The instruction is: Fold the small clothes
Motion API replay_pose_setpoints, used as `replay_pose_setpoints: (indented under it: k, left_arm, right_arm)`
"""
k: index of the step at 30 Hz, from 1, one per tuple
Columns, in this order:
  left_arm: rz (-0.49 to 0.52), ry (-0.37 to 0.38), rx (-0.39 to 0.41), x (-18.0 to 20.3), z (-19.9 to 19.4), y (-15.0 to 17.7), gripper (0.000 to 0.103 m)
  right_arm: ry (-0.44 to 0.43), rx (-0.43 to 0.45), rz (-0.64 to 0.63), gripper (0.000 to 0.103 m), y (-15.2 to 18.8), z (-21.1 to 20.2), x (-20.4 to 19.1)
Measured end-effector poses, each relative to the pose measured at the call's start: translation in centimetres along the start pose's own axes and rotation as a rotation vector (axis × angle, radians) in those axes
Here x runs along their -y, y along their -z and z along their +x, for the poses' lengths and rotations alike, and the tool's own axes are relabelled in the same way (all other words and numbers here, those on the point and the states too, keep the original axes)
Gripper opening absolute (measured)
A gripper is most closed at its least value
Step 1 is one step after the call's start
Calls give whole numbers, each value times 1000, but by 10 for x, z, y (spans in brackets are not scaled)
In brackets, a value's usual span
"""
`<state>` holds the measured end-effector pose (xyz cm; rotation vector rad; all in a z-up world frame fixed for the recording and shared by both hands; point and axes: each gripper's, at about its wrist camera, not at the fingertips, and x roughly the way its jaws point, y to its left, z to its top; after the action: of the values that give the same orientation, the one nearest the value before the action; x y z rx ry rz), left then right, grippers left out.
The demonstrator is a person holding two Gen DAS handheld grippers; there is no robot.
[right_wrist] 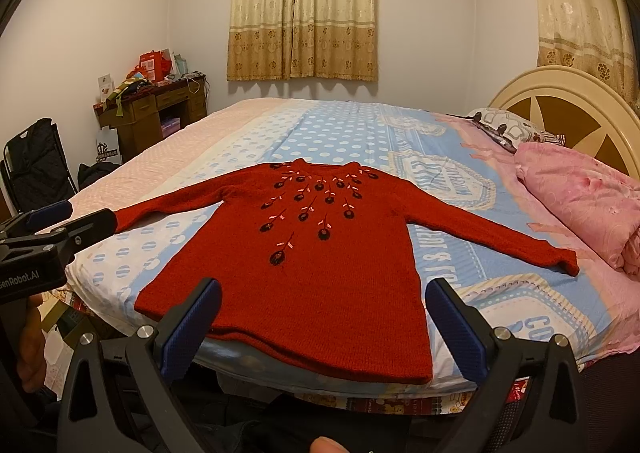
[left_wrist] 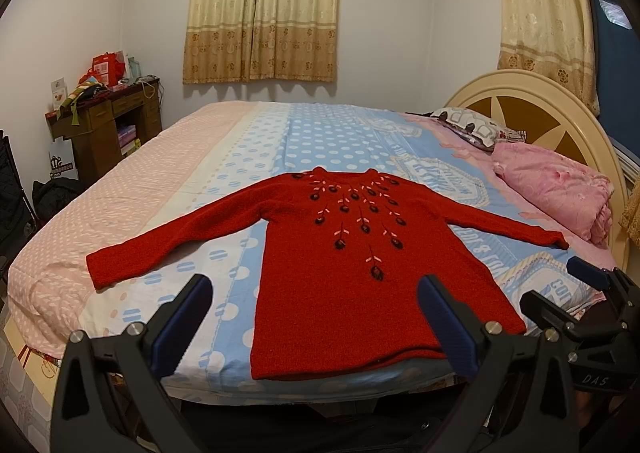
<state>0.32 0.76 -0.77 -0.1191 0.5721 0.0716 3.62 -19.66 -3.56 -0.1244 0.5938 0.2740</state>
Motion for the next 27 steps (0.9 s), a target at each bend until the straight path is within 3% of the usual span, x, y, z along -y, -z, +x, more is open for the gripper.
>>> replay_pose_setpoints:
  k: [27]
  left_arm:
    - [35, -5, -48, 2, 17, 8, 103]
  right_arm:
    - [19, -42, 4, 102, 7, 21, 10]
